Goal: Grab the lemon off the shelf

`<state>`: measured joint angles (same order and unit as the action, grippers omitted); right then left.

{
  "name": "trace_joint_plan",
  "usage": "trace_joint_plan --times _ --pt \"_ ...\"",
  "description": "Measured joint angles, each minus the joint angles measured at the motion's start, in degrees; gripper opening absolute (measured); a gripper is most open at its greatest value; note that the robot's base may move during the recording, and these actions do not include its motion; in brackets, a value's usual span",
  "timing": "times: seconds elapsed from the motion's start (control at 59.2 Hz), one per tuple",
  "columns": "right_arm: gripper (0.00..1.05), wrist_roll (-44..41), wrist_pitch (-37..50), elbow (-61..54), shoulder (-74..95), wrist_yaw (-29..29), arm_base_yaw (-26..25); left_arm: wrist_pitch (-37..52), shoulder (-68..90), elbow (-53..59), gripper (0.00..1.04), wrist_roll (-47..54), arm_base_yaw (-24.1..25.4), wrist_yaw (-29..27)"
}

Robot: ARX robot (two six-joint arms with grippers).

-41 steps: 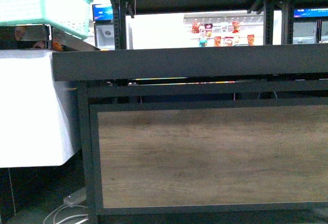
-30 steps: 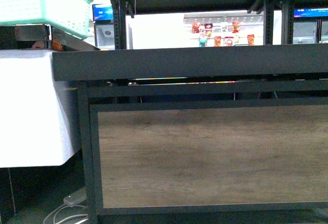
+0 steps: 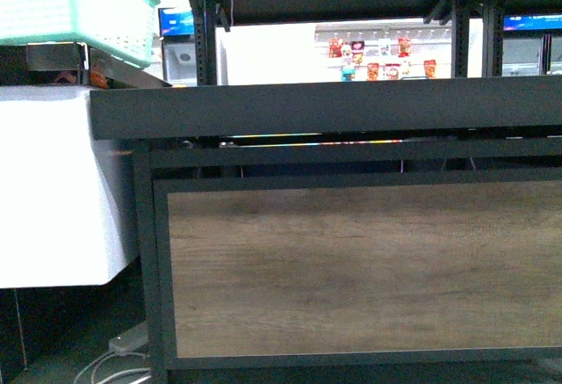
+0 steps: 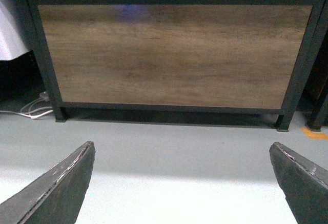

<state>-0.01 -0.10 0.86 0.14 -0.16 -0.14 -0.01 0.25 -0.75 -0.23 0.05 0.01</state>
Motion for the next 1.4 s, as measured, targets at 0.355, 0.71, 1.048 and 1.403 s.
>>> trace_joint_plan --times 0.355,0.71,1.048,1.403 --pt "1.02 0.0 0.0 0.0 -0.02 0.02 0.0 0.0 0.0 0.0 0.97 0.0 0.0 0.0" --pt "1.02 0.0 0.0 0.0 -0.02 -0.02 0.0 0.0 0.0 0.0 0.97 0.0 0.0 -0.02" --pt "1.02 0.0 0.0 0.0 -0.02 -0.02 0.0 0.0 0.0 0.0 0.97 -0.02 0.0 -0.04" --pt "1.02 0.0 0.0 0.0 -0.02 0.02 0.0 0.0 0.0 0.0 0.97 0.0 0.0 0.0"
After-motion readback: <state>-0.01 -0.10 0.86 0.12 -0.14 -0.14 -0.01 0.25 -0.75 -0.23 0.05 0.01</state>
